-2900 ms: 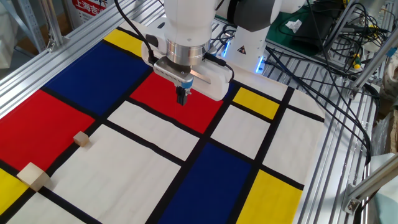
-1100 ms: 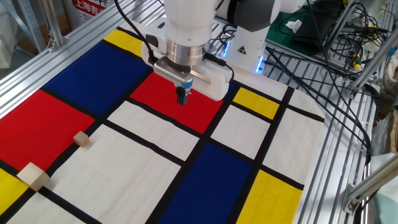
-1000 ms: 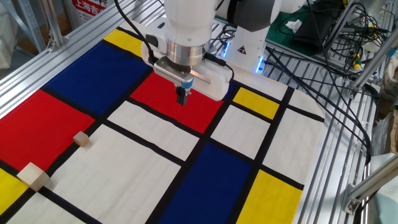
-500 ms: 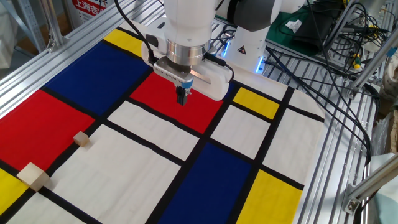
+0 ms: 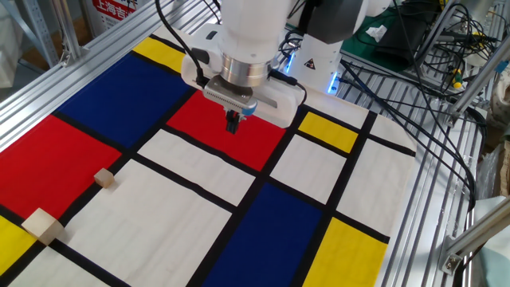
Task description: Pick up the small block on the left and move it to the right
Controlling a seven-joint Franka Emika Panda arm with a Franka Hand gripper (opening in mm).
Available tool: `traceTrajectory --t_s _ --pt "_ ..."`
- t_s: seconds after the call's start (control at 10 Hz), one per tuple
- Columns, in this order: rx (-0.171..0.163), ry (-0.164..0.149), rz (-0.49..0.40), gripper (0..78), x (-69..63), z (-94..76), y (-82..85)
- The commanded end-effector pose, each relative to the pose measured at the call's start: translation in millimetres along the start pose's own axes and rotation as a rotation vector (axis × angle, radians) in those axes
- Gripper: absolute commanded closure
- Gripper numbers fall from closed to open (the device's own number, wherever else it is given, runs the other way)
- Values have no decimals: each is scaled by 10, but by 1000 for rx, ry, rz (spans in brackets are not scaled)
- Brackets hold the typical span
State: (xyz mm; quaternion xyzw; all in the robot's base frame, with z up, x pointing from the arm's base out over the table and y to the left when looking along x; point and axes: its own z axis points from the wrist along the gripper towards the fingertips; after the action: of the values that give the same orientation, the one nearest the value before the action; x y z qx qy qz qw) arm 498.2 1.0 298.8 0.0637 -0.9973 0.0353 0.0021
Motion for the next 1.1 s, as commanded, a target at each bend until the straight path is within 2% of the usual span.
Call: traceTrajectory --t_s 0.1,0.6,1.1 --pt "8 -1 -3 776 -2 -13 1" --pt "-29 1 21 776 -2 -13 1" --pt "-31 2 23 776 -2 -13 1"
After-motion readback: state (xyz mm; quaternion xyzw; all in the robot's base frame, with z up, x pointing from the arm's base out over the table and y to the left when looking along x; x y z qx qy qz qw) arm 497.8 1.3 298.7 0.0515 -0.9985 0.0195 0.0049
